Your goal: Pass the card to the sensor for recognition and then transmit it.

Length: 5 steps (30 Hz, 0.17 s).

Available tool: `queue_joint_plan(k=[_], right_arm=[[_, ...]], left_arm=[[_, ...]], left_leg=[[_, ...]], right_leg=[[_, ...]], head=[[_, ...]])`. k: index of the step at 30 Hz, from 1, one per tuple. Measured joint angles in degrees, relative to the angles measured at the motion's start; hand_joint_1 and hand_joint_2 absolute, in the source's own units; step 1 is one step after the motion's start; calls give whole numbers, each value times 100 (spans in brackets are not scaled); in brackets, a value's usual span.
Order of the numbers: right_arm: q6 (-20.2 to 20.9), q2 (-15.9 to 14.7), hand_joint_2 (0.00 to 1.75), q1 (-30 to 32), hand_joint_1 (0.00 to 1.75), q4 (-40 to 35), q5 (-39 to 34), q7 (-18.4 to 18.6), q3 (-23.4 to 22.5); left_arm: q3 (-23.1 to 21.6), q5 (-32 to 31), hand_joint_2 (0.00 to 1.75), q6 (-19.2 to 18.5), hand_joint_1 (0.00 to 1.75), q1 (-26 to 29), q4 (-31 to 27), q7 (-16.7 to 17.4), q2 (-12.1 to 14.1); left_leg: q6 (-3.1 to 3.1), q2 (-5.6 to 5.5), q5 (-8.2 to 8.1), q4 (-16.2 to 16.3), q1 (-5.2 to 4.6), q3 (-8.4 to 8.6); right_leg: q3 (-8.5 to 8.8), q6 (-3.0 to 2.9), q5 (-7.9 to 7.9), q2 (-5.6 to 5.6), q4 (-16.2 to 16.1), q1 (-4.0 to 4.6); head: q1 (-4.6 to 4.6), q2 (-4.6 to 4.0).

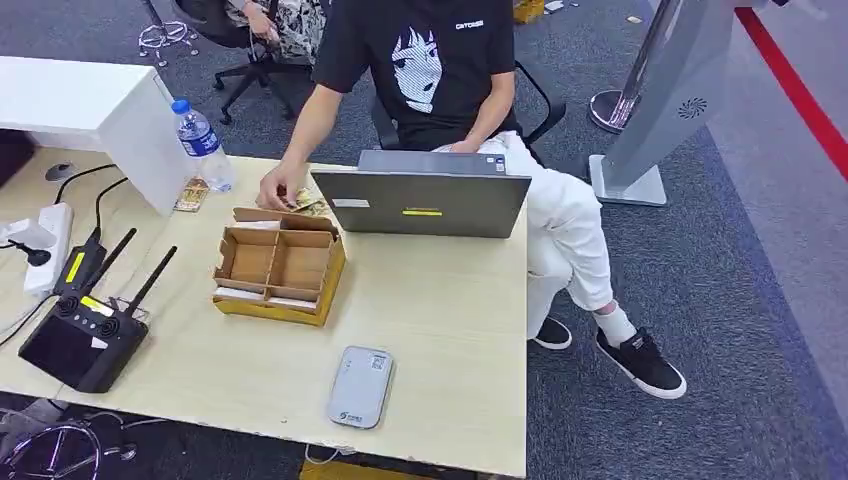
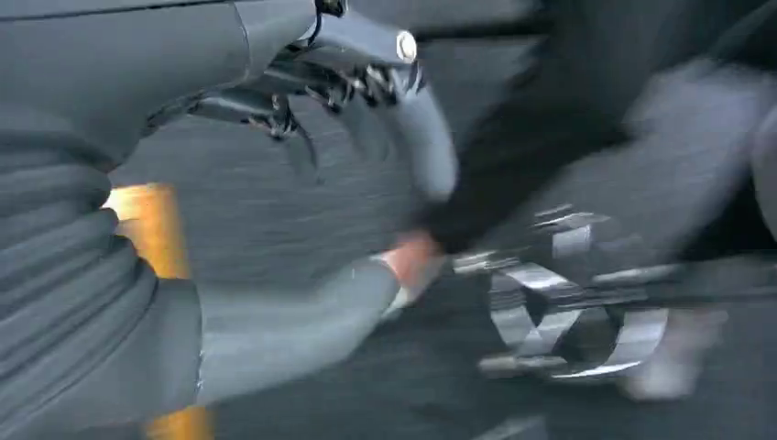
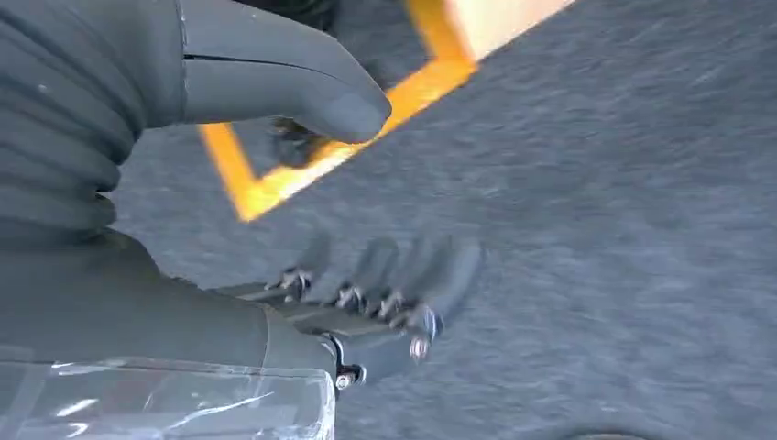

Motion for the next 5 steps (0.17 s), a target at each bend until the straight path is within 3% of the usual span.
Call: queue_joint_plan(k=[3,5], right_arm=[[90,13,175,110,175,35,-15,68,0],[138,26,175,123,175,59,88,127,9]], left_arm=[[-70,-210,175,-675,175,56,380,819,-92],[-168,-288,175,-810,175,75,575,1103,-184]], left_leg=[[1,3,-1,0,0,1],[3,5,-2,0,0,2]], right_leg=[[0,1,1,2,-1,0],[0,2,4,4,-1,0]], head=[[2,0],[0,0]])
